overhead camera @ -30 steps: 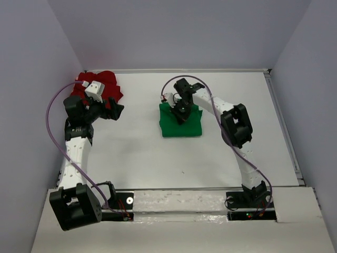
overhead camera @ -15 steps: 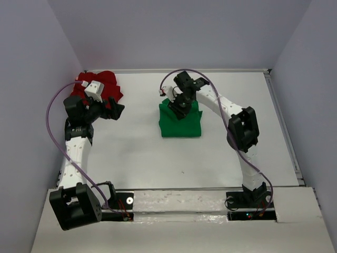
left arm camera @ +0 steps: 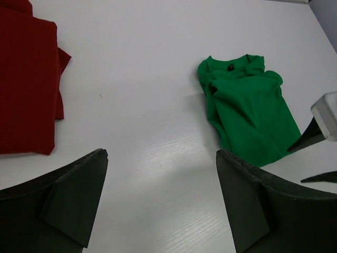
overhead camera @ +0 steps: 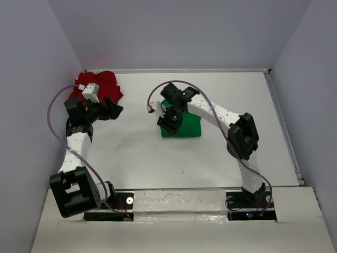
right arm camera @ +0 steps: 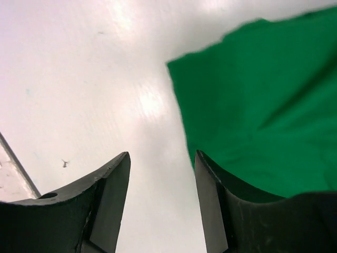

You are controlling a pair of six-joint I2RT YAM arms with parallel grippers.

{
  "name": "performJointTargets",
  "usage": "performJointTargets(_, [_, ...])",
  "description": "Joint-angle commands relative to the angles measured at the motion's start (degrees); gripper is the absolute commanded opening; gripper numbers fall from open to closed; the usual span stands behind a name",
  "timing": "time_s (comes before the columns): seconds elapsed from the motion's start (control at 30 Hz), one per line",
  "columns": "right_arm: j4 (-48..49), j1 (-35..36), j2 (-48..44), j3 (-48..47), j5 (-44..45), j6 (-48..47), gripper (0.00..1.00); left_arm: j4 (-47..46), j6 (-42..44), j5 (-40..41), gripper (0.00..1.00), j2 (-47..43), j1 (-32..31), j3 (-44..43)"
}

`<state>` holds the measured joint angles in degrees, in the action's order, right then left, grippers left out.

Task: Fold and stack the t-shirts
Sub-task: Fold the long partially folded tshirt into a neat square, then put the neatly folded tshirt into the corner of the board with the left arm

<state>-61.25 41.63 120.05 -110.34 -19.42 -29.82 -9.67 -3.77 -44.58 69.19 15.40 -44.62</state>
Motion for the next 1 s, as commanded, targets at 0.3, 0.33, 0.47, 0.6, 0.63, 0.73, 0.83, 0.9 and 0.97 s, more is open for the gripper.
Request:
performJointTargets(0.3, [5.0, 9.61, 4.4, -2.95, 12.98, -0.67, 0.57, -1.14, -3.17, 0.37, 0.93, 4.19, 0.16, -2.13])
performJointTargets(0.33, [5.44, 9.61, 4.66, -3.03, 13.87, -0.76, 0.57, -0.62, -3.09, 0.28, 0.93, 4.98, 0.16, -2.75])
performJointTargets(0.47, [10.08, 10.14, 5.28, -2.25, 18.62, -1.02, 0.59, 2.19, -2.56, -1.39, 0.89, 9.29, 0.16, -6.26])
performJointTargets(0.6, [13.44, 10.67, 6.59, -1.97, 23.46, -1.2, 0.59, 3.6, -2.29, -2.97, 0.85, 12.63, 0.25, -9.25])
performJointTargets(0.63, [13.09, 10.67, 7.12, -2.5, 23.38, -1.11, 0.59, 3.78, -2.29, -3.32, 0.85, 13.51, 0.25, -9.95])
performJointTargets(0.73, [12.65, 11.2, 8.44, -3.82, 22.67, -1.02, 0.59, 4.4, -2.56, -4.46, 0.83, 15.0, 0.25, -11.01])
performJointTargets(0.83, [11.77, 11.81, 10.37, -4.26, 21.97, -0.94, 0.59, 5.1, -2.38, -5.17, 0.82, 15.71, 0.33, -11.71])
performJointTargets(0.9, [11.6, 11.81, 10.73, -4.09, 21.27, -0.68, 0.59, 5.36, -2.12, -4.99, 0.82, 15.71, 0.42, -11.89])
performJointTargets(0.97, [11.6, 12.34, 11.08, -3.56, 21.09, -0.5, 0.59, 5.8, -1.68, -5.08, 0.82, 15.89, 0.77, -12.07])
